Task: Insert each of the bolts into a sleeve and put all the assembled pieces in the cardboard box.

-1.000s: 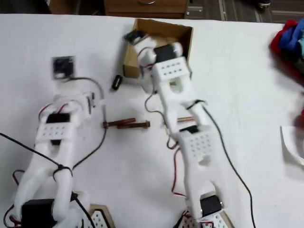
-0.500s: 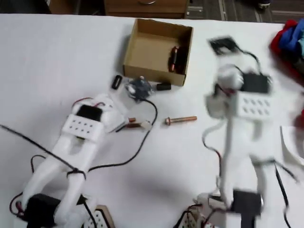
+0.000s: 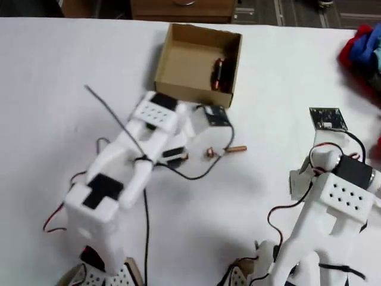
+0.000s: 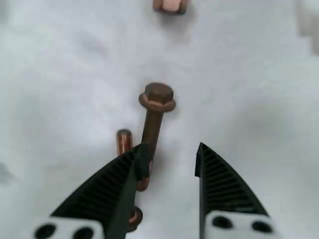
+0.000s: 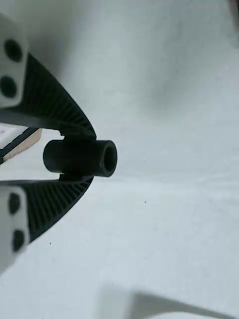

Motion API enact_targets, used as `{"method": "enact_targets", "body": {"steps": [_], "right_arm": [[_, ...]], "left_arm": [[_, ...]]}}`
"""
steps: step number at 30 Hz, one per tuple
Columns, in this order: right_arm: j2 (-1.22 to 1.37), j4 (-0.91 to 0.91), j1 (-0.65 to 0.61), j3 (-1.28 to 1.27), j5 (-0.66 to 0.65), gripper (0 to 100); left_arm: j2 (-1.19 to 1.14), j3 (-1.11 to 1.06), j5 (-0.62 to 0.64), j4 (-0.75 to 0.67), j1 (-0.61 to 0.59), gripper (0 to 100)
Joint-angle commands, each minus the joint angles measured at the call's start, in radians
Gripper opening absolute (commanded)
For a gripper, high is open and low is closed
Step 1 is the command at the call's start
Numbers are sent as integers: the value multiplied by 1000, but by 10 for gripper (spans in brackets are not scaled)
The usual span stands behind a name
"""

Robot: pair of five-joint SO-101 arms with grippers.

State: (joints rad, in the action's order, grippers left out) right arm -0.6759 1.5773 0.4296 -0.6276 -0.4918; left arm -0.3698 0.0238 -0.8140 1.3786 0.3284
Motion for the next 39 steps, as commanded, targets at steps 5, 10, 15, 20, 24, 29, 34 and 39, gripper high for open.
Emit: {"method": "enact_targets", "body": {"steps": [5,10,15,20,24,29,34,39], "right_arm": [[-33,-10,81,5,-6,22],[-30,-13,116,5,-49,22],[-30,-15,130,6,-61,22],[-30,-15,125,8,-57,22],[-30,-22,125,-3,-60,22],[-39,-128,125,-78,-61,22],[-39,-254,122,-213,-54,22],[-41,-291,56,-322,-58,23]], "left_arm": [[-137,183,-15,25,40,177],[-229,232,-15,29,18,177],[-304,289,-17,29,-5,177],[-342,326,-11,32,6,63],[-330,377,49,35,3,27],[-245,529,264,203,9,26],[-81,700,367,410,23,26],[140,673,535,371,14,26]]}}
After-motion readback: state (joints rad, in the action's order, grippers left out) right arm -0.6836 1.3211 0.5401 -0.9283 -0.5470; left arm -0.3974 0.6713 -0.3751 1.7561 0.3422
